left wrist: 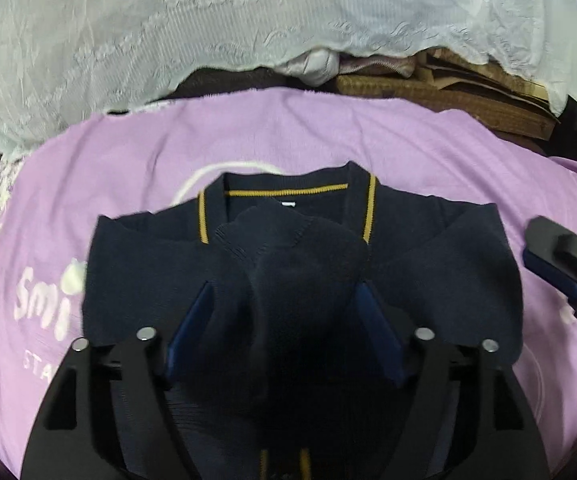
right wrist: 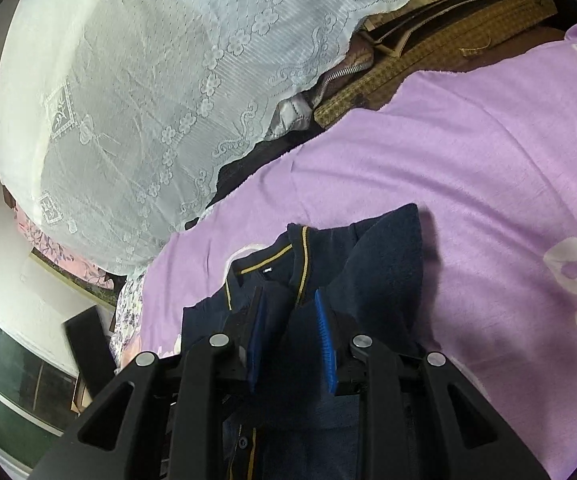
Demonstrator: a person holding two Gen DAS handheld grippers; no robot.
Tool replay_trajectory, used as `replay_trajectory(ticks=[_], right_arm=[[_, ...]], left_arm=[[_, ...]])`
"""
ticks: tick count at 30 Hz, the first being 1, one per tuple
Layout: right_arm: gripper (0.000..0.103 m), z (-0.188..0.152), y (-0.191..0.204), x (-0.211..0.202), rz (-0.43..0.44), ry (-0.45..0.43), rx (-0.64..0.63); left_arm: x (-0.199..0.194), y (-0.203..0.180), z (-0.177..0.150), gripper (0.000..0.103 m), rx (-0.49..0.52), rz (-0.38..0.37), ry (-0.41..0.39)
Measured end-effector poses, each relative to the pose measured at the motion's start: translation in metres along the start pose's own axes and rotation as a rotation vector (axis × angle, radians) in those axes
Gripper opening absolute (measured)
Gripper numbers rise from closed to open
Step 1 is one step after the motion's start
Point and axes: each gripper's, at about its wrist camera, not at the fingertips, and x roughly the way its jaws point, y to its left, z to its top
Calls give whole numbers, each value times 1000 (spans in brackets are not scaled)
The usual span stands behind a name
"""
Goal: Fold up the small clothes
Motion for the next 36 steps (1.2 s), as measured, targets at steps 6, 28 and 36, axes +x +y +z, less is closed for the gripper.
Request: replay_trajectory(ticks=[6,28,36], right_arm=[[26,-6,11,7,-7,25,-49],[30,-82,136,162,-561,180,-719],[18,-50,61,82,-318,132,-285]], left_arm=[[-31,42,-9,83,19,65,-44],[44,182,-35,94,-320,323,137],[44,181,-36,95,-307,328,129]])
